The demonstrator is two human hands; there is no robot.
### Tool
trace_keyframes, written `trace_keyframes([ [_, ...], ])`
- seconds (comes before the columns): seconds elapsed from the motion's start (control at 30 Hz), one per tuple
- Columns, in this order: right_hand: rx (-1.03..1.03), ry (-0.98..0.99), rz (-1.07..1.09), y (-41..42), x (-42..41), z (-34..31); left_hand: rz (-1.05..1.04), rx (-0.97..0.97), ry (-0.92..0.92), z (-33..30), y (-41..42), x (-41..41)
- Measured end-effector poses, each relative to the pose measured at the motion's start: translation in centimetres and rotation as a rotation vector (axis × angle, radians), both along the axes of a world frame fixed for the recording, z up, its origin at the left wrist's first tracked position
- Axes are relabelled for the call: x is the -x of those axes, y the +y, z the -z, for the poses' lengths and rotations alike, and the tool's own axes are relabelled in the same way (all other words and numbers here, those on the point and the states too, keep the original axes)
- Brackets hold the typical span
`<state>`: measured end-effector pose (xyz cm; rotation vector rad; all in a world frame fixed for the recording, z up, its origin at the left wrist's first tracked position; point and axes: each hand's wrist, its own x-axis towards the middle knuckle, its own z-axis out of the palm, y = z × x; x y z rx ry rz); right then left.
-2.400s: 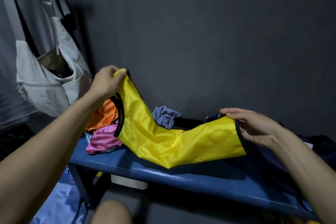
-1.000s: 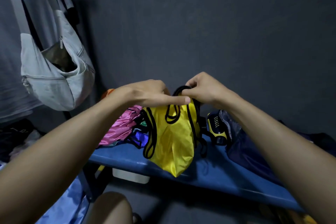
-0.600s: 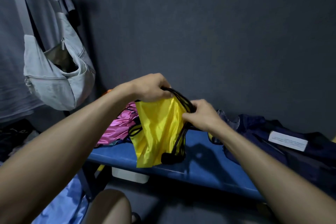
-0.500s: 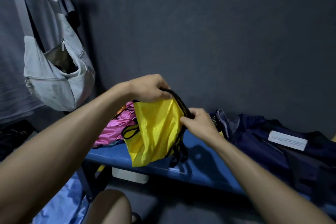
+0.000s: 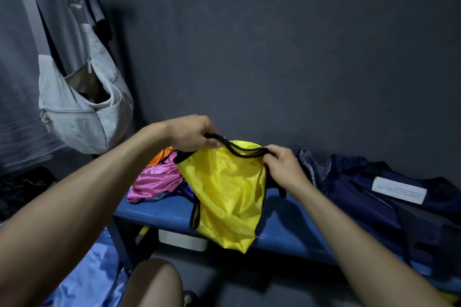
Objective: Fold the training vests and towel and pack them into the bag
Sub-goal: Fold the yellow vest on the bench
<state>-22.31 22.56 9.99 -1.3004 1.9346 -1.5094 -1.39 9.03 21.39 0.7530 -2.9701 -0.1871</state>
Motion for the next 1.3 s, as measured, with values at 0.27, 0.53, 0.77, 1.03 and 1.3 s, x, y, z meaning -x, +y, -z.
trace_keyframes([
  [0.27, -0.159, 0.016, -0.436, 1.5, 2.0, -2.3, -0.099, -0.099, 0.183, 0.9, -2.5, -1.0],
  [0.53, -0.287, 0.107, -0.494, 2.8, 1.9, -0.7, -0.015, -0.205, 0.194, -1.7, -1.7, -0.2],
  [0.77, -0.114, -0.060, -0.195, 1.8, 1.5, -0.6, -0.069, -0.242, 0.161, -1.3, -2.4, -1.0],
  [1.03, -0.197, -0.334, -0.560, 2.9, 1.5, -0.7, -0.182, -0.074, 0.340, 0.0, -3.6, -1.0],
  [1.3, -0.143, -0.246, -0.542, 3.7, 1.8, 0.5, -0.267, 0.012, 0.349, 1.0, -3.9, -1.3],
])
